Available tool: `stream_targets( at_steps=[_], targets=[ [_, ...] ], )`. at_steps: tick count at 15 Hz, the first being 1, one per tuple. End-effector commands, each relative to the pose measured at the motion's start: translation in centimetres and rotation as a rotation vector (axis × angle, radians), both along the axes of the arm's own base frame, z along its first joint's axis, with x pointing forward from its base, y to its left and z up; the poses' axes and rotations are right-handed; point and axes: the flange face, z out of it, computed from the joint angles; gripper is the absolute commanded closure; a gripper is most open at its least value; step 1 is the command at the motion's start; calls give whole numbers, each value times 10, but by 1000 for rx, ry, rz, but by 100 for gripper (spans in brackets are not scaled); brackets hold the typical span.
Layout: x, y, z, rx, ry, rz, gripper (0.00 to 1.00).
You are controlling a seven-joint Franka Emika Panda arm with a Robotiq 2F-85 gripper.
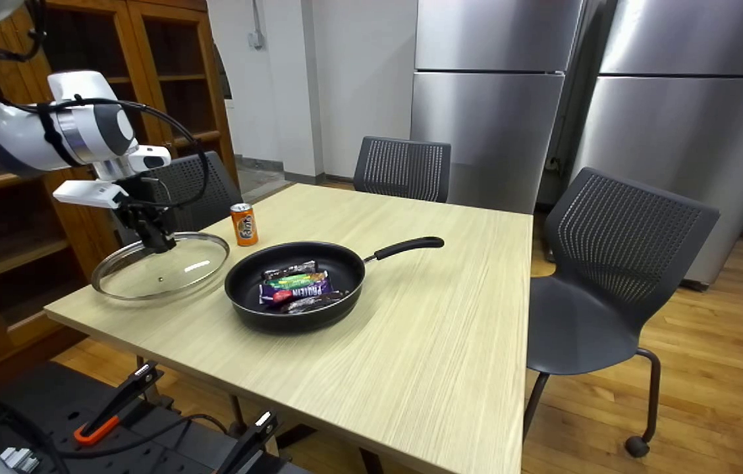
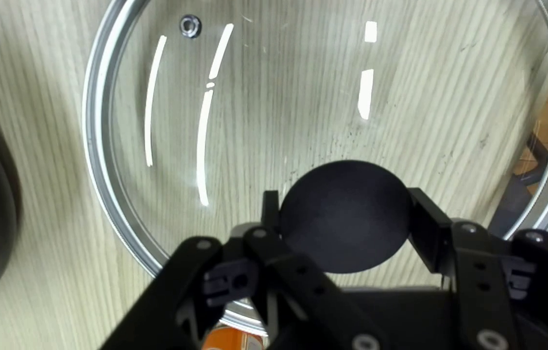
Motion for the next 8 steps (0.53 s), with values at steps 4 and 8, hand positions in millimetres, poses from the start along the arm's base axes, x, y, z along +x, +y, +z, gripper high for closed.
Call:
stream_targets(
  at_steps=[4, 8],
  targets=[
    [0, -4, 59, 31, -93, 31, 61],
    [-4, -4, 71, 28, -111, 53, 61]
  ],
)
